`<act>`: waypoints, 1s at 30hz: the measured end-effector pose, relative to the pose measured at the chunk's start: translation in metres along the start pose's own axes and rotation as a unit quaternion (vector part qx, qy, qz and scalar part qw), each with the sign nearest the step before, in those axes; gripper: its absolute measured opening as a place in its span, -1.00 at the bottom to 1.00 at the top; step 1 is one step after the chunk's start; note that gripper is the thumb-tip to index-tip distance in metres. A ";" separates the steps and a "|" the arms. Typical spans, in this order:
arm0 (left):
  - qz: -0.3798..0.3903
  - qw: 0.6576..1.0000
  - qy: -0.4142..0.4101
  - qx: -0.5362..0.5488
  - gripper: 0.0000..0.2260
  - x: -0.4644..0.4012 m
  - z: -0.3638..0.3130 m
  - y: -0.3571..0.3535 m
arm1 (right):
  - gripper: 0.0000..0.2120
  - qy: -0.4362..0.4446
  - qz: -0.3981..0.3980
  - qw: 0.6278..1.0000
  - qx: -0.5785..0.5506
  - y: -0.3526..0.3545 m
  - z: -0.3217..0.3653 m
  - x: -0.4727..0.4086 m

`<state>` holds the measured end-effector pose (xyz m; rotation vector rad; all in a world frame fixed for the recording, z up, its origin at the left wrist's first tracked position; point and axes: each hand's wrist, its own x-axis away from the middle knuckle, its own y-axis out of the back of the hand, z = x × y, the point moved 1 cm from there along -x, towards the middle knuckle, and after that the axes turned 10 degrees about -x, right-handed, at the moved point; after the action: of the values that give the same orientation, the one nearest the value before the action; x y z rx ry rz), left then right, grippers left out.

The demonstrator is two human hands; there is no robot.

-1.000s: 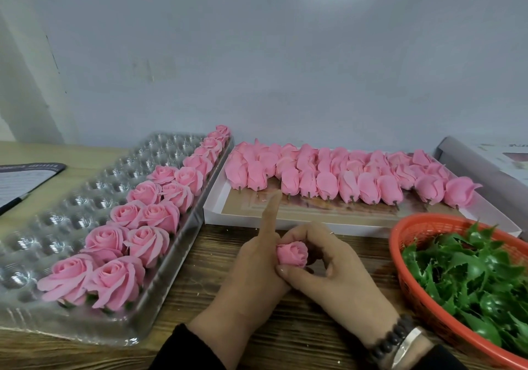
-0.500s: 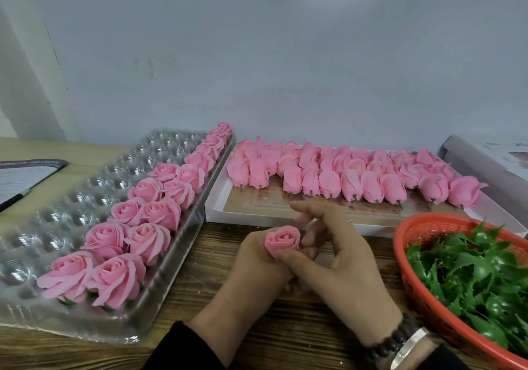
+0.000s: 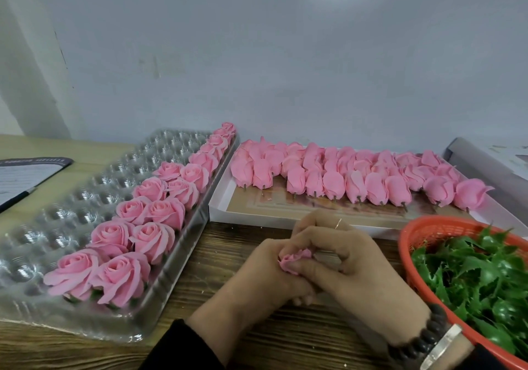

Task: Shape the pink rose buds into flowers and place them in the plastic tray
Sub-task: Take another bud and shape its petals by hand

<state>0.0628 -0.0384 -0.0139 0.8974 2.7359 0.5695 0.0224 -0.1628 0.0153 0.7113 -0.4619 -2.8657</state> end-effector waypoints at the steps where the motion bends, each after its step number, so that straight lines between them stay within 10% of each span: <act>1: -0.013 1.000 0.002 0.009 -0.84 0.000 -0.001 -0.002 | -0.92 -0.004 -0.013 0.999 -0.039 -0.001 0.001 0.001; 5: -0.068 0.995 -0.043 0.062 -0.88 0.002 -0.010 -0.008 | -0.71 -0.002 -0.116 0.990 -0.083 -0.006 0.000 0.003; 10: -0.123 0.987 -0.077 0.065 -0.89 0.000 -0.007 -0.008 | -0.46 -0.009 -0.066 0.990 0.126 -0.013 -0.004 0.002; 17: -0.114 0.991 -0.023 0.065 -0.57 -0.002 -0.006 -0.008 | -0.90 -0.004 -0.045 0.996 0.073 -0.005 -0.011 0.002; 25: -0.029 0.998 -0.003 -0.052 -0.71 0.003 -0.013 -0.003 | -0.92 0.021 -0.011 0.998 0.064 -0.007 -0.004 0.003; 30: -0.070 0.997 -0.015 0.011 -0.75 0.003 -0.012 -0.007 | -0.74 0.047 -0.166 0.985 0.026 -0.006 0.000 0.002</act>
<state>0.0529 -0.0458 -0.0061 0.7059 2.7566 0.4957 0.0201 -0.1578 0.0123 1.0158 -0.4449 -3.1152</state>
